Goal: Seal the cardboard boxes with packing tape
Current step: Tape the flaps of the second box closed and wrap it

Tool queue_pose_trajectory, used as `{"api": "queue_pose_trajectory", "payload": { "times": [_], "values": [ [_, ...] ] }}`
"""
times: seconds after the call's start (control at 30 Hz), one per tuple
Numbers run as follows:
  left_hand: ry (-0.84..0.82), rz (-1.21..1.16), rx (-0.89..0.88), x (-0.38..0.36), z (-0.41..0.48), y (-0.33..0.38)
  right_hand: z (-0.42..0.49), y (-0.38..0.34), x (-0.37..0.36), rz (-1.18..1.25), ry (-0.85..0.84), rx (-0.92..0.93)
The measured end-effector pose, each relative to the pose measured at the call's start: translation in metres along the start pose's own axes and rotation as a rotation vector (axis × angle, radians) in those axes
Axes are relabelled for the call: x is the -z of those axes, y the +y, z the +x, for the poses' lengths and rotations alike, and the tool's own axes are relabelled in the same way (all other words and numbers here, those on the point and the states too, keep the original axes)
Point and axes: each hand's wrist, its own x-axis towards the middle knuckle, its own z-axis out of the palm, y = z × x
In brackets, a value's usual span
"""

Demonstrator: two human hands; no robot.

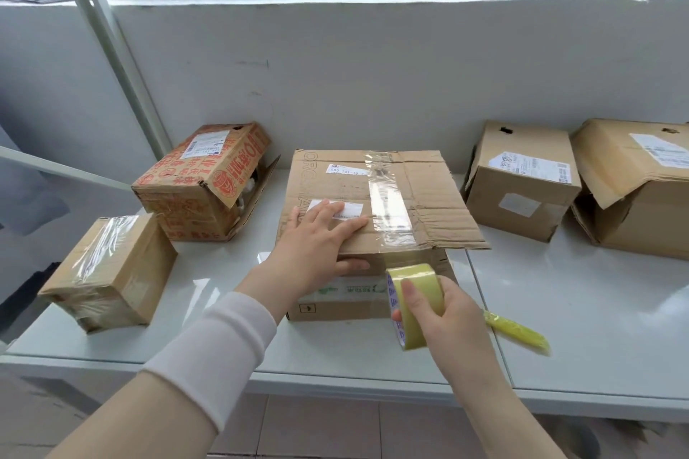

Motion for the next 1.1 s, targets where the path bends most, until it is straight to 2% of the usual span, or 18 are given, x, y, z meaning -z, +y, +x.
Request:
{"api": "queue_pose_trajectory", "payload": {
  "times": [0.2,0.4,0.67,0.73,0.83,0.87,0.9,1.0,1.1],
  "values": [
    [0.007,0.006,0.006,0.001,0.001,0.002,-0.011,0.025,-0.007,0.021,-0.113,0.002],
    [0.005,-0.022,0.032,0.002,0.008,0.002,-0.008,0.017,-0.003,0.112,-0.014,-0.046],
    [0.041,0.034,0.031,-0.001,0.004,0.004,0.003,0.025,-0.009,0.052,-0.060,-0.204],
    [0.217,-0.023,0.035,-0.007,-0.008,0.008,0.003,0.027,-0.011,0.060,-0.089,-0.203],
    [0.775,-0.370,-0.012,-0.030,-0.044,0.024,-0.002,0.031,-0.009,0.067,-0.133,-0.166],
    [0.843,-0.458,-0.006,-0.038,-0.056,0.033,-0.004,0.032,-0.008,0.063,-0.155,-0.154],
    [0.824,-0.544,0.016,-0.046,-0.066,0.042,-0.006,0.032,-0.006,0.069,-0.180,-0.150],
    [0.625,-0.835,0.169,-0.056,-0.073,0.064,-0.011,0.033,-0.001,0.152,-0.214,-0.166],
    [0.344,-1.077,0.299,-0.050,-0.056,0.076,-0.016,0.039,0.002,0.171,-0.177,-0.132]
  ]
}}
